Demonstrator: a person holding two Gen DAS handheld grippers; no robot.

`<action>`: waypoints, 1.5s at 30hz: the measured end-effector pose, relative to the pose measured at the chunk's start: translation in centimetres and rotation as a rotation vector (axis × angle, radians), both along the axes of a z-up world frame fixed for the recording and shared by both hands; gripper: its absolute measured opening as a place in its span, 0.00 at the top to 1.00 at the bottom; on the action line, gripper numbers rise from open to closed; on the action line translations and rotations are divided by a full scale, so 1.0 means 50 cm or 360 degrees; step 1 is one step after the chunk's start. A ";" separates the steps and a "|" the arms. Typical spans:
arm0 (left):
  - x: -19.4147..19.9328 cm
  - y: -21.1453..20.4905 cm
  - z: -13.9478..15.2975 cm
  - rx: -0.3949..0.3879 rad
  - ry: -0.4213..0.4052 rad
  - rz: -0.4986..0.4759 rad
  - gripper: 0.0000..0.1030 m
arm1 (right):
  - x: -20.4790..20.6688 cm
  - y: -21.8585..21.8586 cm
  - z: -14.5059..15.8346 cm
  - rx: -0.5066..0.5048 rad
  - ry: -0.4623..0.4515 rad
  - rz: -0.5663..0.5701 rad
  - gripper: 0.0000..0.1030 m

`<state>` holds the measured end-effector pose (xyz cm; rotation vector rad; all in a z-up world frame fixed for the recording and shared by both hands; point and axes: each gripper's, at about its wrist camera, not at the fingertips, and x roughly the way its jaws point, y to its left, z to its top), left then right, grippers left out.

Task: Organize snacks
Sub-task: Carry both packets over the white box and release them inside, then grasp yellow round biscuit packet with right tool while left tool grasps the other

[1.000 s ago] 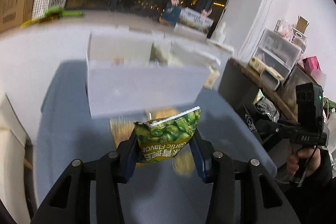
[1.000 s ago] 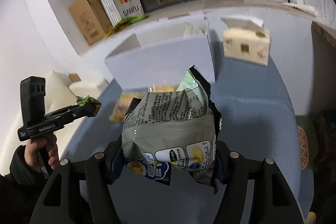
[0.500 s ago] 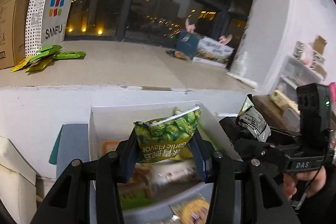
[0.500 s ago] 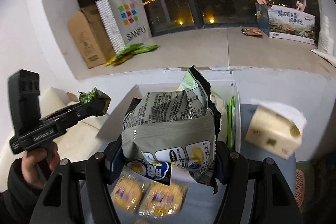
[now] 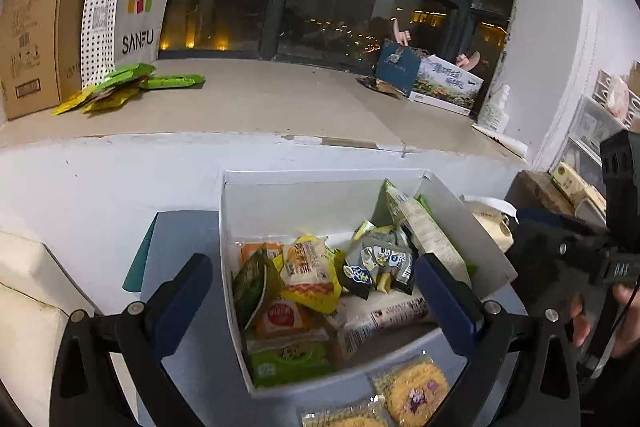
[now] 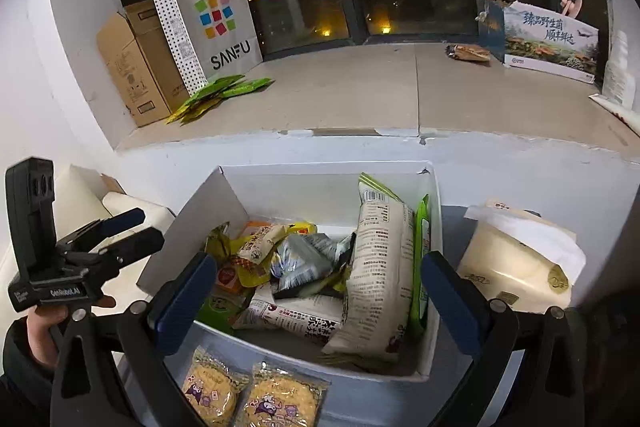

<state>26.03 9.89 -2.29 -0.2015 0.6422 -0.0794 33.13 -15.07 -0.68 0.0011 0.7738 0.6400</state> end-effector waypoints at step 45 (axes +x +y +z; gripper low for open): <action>-0.413 -0.099 -0.142 -0.0035 0.0197 -0.0116 0.00 | -0.167 0.102 -0.313 -0.0545 0.0333 0.0027 0.02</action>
